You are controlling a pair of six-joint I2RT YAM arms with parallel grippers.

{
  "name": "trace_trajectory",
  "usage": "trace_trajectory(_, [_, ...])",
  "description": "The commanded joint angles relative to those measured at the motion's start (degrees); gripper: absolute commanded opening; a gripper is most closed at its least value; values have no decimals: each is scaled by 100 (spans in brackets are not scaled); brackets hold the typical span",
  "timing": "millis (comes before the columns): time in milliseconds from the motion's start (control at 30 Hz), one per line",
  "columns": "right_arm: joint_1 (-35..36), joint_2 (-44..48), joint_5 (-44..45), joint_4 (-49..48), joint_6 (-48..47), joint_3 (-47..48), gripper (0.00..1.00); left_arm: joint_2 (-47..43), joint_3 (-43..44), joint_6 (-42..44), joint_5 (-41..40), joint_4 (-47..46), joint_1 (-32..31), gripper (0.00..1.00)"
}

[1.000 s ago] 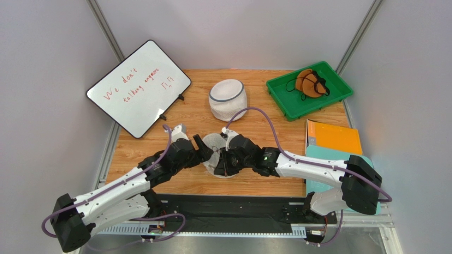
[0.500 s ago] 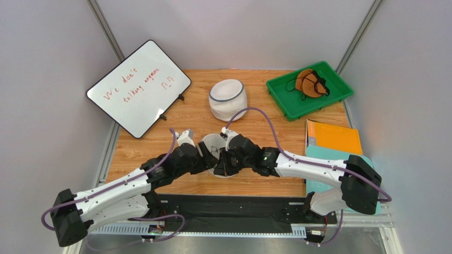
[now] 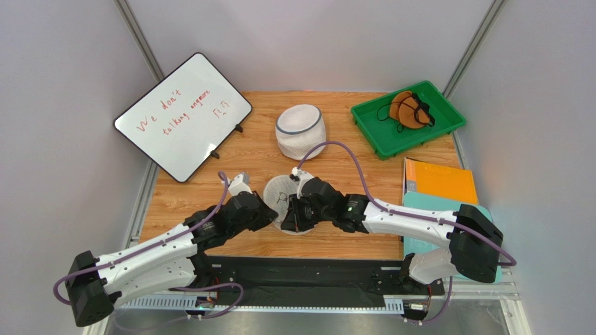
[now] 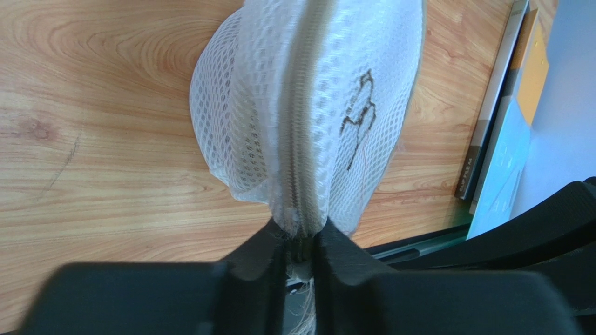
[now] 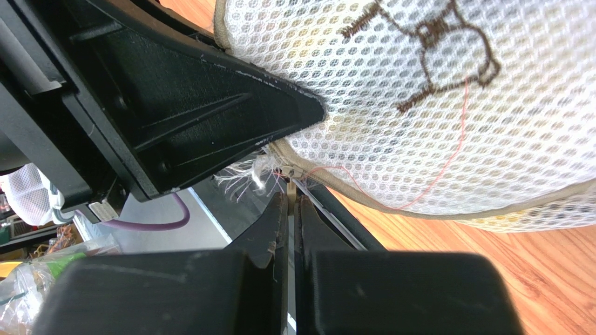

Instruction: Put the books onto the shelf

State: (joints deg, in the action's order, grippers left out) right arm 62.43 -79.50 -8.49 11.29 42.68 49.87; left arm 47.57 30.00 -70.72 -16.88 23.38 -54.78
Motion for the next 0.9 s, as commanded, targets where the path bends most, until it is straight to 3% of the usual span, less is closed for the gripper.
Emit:
trace_trajectory(0, [-21, 190, 40, -136, 56, -65, 0, 6, 59, 14, -394, 229, -15, 12])
trace_trajectory(100, [-21, 251, 67, -118, 65, -144, 0, 50, 76, 14, -438, 238, -6, 0])
trace_trajectory(267, [-21, 348, 111, -66, 74, -284, 0, 77, 85, 40, -456, 194, 29, 0])
trace_trajectory(633, [-21, 664, 304, 145, 74, -610, 0, 103, 41, 673, 238, -219, 741, 0])
trace_trajectory(867, [-21, 717, 331, 198, 48, -584, 0, 445, -12, 1164, 1230, -764, 1286, 0])
